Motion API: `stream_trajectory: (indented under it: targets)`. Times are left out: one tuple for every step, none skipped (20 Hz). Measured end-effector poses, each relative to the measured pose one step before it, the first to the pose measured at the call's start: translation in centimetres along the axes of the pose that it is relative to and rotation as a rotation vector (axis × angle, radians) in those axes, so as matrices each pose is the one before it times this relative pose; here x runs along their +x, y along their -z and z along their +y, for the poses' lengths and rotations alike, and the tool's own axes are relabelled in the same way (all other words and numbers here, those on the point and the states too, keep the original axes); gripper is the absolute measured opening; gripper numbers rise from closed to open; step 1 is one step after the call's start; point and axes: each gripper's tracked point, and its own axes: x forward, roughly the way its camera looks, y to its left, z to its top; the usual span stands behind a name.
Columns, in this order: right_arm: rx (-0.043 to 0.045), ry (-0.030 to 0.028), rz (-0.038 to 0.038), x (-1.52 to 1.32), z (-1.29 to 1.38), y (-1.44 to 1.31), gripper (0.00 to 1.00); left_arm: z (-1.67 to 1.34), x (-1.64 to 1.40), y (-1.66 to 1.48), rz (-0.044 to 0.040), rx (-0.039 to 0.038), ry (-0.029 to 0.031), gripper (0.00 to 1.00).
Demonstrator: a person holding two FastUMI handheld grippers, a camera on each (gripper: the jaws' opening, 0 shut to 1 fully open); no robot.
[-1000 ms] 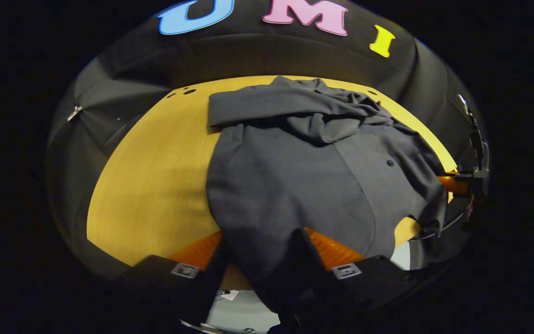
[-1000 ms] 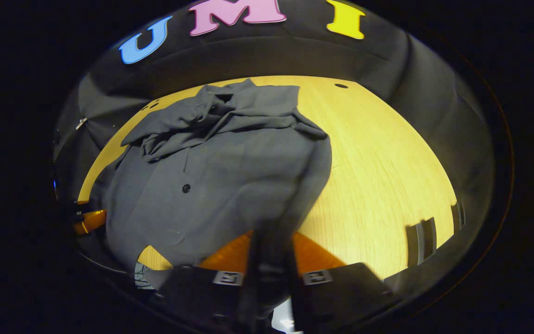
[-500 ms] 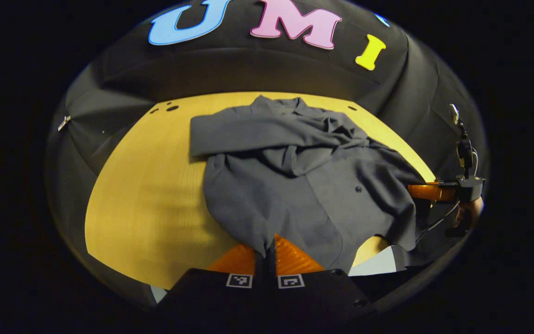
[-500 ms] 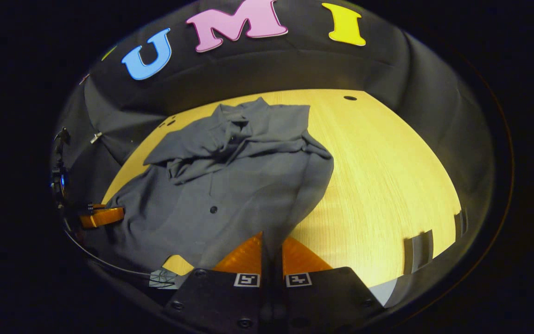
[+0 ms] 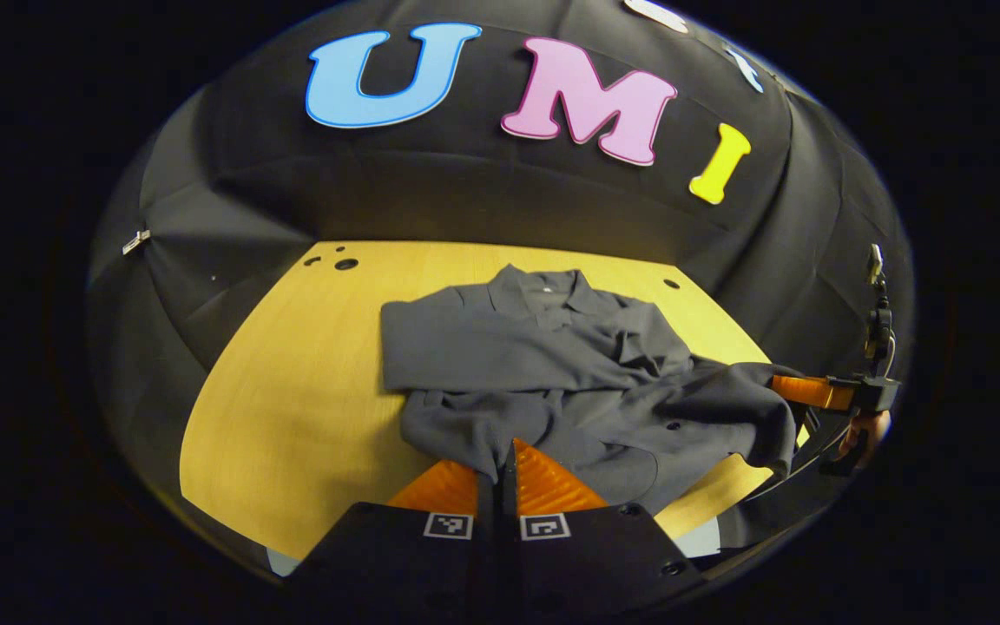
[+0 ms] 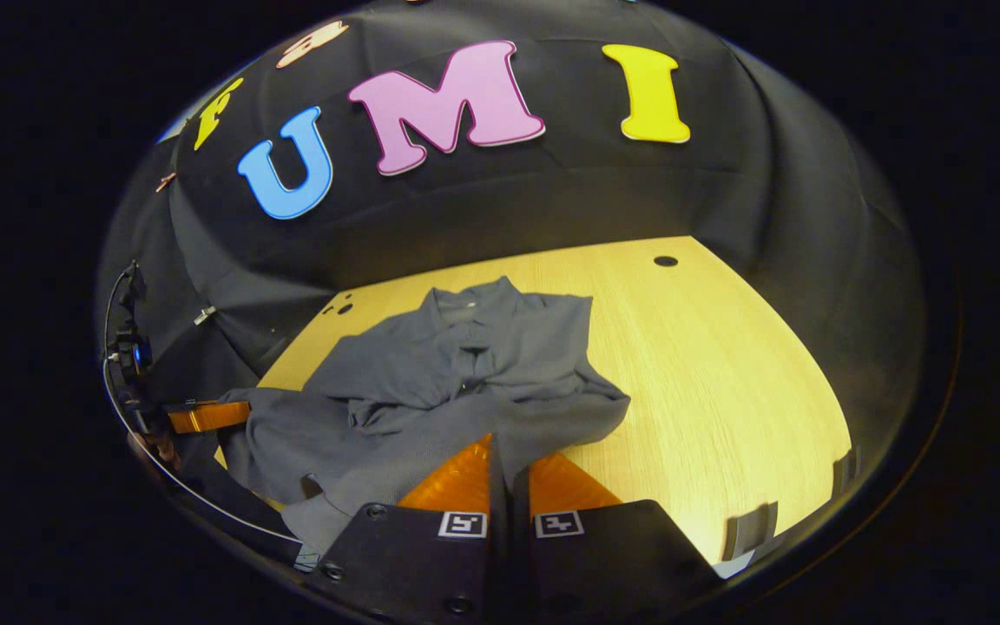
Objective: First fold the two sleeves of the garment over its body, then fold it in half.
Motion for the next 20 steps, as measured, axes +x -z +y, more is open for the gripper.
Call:
stream_trajectory:
  targets:
    - [-0.00380,-0.00811,-0.01538,0.160,0.145,-0.956,0.05,0.113,0.157,-0.780,-0.01385,0.00266,-0.00315,0.06]
    - [-0.00576,-0.00386,-0.01718,0.420,-0.011,-1.130,0.05,0.016,0.175,-0.790,-0.01171,0.00633,-0.00243,0.06]
    - [-0.00435,-0.00254,-0.01255,0.490,-0.120,-0.975,0.05,0.006,0.255,-0.749,-0.01199,0.00597,-0.00116,0.06]
    - [-0.00370,-0.00159,-0.01178,0.613,-0.082,-0.949,0.05,-0.085,0.359,-0.834,-0.01145,0.00489,0.00120,0.05]
    - [-0.00290,-0.00333,-0.01185,0.587,0.020,-0.824,0.05,0.059,0.421,-0.756,-0.00962,0.00413,-0.00130,0.06]
    - [-0.00333,-0.00356,-0.01221,0.606,-0.038,-0.954,0.05,0.094,0.383,-0.832,-0.00965,0.00328,-0.00275,0.06]
    - [-0.00674,-0.00235,-0.01172,0.759,0.172,-0.635,0.05,0.190,0.466,-0.754,-0.00896,0.00302,-0.00330,0.06]
    - [-0.00573,-0.00241,-0.00895,0.780,-0.058,-0.853,0.05,0.233,0.506,-0.848,-0.00992,0.00067,-0.00413,0.05]
    - [-0.00476,-0.00213,-0.00709,0.777,-0.060,-0.753,0.05,0.118,0.570,-0.757,-0.00855,-0.00121,-0.00313,0.06]
    - [-0.00476,-0.00117,-0.00674,0.794,-0.079,-0.719,0.05,0.150,0.633,-0.806,-0.00697,-0.00222,-0.00302,0.06]
    - [-0.00325,0.00048,-0.00574,0.730,-0.181,-0.654,0.05,0.238,0.619,-0.765,-0.00929,-0.00091,-0.00274,0.02]
    - [-0.00273,-0.00073,-0.00619,0.850,-0.119,-0.567,0.05,0.123,0.714,-0.802,-0.00813,0.00094,-0.00393,0.06]
    - [-0.00304,0.00054,-0.00418,0.911,-0.169,-0.480,0.05,0.171,0.928,-0.754,-0.00830,0.00454,-0.00417,0.06]
    - [-0.00208,0.00085,-0.00485,0.909,-0.193,-0.467,0.05,0.052,0.828,-0.720,-0.00911,0.00593,-0.00341,0.06]
    - [-0.00096,-0.00071,-0.00408,0.859,-0.153,-0.402,0.05,0.162,0.867,-0.730,-0.00840,0.00659,-0.00523,0.09]
    - [0.00004,0.00066,-0.00242,0.858,-0.278,-0.365,0.05,0.106,0.810,-0.551,-0.00642,0.00480,-0.00385,0.06]
    - [0.00096,-0.00056,-0.00235,0.881,-0.203,-0.313,0.05,0.268,0.803,-0.392,-0.00379,0.00100,-0.00527,0.05]
    - [-0.00039,0.00144,-0.00016,0.882,-0.242,-0.219,0.05,0.049,0.799,-0.377,-0.00175,0.00044,-0.00479,0.06]
    - [-0.00167,-0.00022,0.00104,0.918,-0.288,-0.096,0.05,0.097,1.120,-0.196,-0.00369,0.00417,-0.00615,0.06]
    - [-0.00397,0.00148,0.00134,0.929,-0.239,-0.080,0.05,0.093,0.972,-0.144,0.00019,0.00564,-0.00588,0.05]
